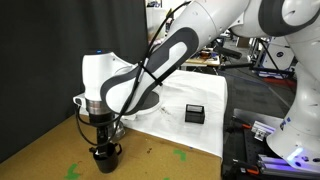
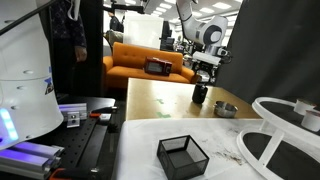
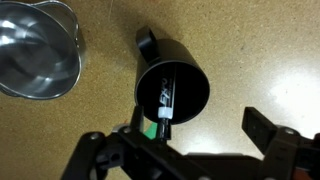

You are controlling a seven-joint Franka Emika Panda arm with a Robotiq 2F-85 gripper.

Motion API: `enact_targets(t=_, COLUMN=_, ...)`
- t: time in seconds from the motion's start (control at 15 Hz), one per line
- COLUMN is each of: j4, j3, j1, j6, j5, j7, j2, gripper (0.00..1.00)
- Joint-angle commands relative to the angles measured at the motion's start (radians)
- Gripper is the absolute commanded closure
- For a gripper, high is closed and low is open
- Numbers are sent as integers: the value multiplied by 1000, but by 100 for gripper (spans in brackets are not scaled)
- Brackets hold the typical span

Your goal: Pick up the marker from the black cup and put it on the table, then move the silver bowl backward

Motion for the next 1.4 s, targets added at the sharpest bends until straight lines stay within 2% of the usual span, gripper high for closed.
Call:
enact_targets(t=0.0, j4=8, j3=2, j1=1, j6=-3, j5=-2, j7=2, j2=4, gripper=0)
enact_targets(t=0.67, j4=-7, j3=12, j1=-21, j6=43, j5=12, j7=-13, j2=8, gripper=0)
enact_targets(t=1.33, j4=11, j3=58, j1=-76, j6=170, j5=45, j7=-72, j2=87, gripper=0)
